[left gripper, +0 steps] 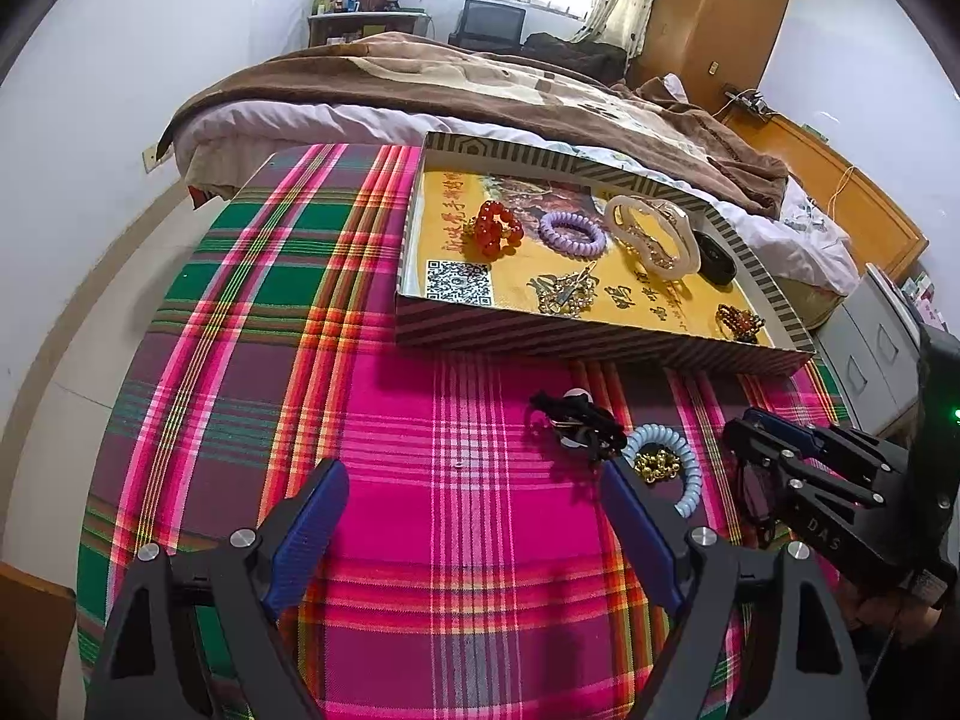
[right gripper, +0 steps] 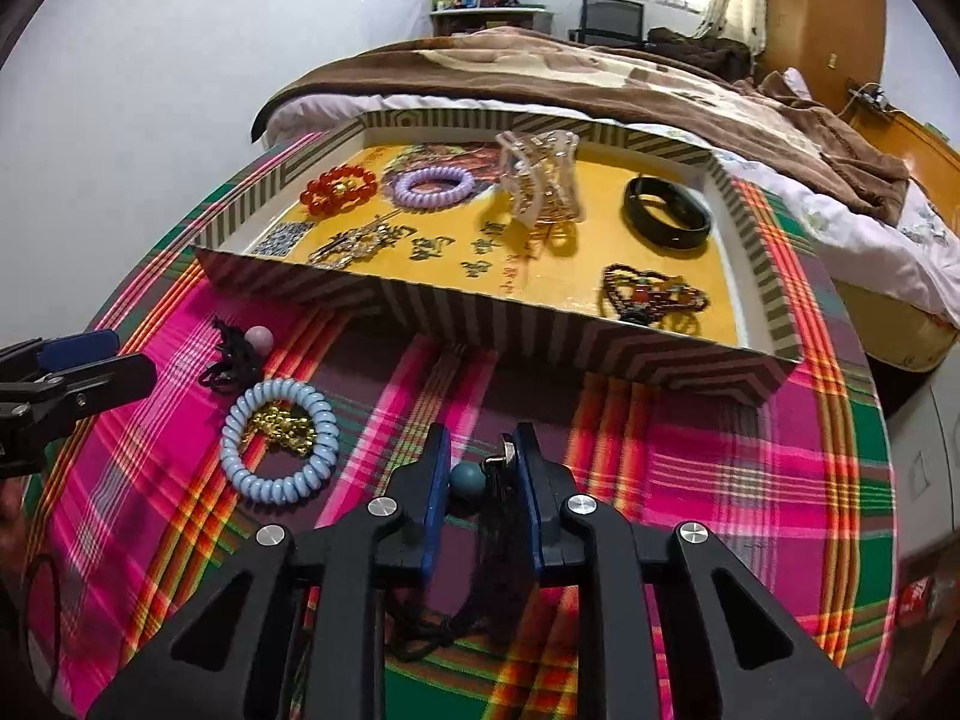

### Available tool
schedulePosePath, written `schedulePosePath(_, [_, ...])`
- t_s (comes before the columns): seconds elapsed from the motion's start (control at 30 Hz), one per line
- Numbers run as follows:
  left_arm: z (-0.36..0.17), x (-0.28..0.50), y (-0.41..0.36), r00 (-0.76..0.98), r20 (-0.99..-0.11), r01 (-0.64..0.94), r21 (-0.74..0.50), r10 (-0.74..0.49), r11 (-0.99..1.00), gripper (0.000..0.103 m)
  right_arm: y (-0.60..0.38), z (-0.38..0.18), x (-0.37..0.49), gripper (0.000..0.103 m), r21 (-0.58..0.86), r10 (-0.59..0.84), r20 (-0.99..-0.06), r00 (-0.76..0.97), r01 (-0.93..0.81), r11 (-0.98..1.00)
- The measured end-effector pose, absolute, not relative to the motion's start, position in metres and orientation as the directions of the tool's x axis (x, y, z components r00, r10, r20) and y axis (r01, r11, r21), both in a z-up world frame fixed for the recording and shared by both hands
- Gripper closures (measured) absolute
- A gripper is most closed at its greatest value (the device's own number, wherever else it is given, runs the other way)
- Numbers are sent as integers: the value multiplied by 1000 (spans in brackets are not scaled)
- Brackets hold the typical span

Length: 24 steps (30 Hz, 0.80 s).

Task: Organize jewelry
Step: 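Lower the right gripper onto the black hair tie with teal bead and close, then grasp the light blue coil hair tie with the left gripper while the right gripper holds the black tie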

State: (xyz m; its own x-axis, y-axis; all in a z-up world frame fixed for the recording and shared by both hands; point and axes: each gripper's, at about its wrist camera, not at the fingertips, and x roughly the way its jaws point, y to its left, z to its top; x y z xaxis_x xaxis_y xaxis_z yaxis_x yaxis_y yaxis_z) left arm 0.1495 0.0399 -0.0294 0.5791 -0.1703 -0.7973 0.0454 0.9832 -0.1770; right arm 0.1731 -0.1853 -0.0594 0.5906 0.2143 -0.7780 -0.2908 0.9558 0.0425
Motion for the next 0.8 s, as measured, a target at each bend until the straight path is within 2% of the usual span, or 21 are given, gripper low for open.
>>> schedulePosePath(0.27, [-31, 149, 20, 558, -802, 107, -185, -213, 977, 18, -212, -49, 161, 86, 89, 223, -739, 636, -236, 968])
schedulePosePath(0.6, [-38, 151, -16, 541, -816, 135, -156, -205, 978, 19, -229, -39, 142, 86, 95, 222, -704, 675, -220, 971])
schedulePosePath(0.63, [-39, 152, -19, 538, -819, 137, -151, -201, 979, 19, -230, -39, 141, 86, 97, 224, -704, 674, -222, 970])
schedulePosePath(0.7, [-43, 153, -23, 526, -830, 131, -136, -185, 982, 29, -232, -39, 139, 86, 99, 228, -702, 675, -224, 970])
schedulePosePath(0.8, [-47, 152, -28, 526, -835, 118, -114, -159, 986, 34, -234, -40, 138, 86, 106, 232, -699, 676, -223, 969])
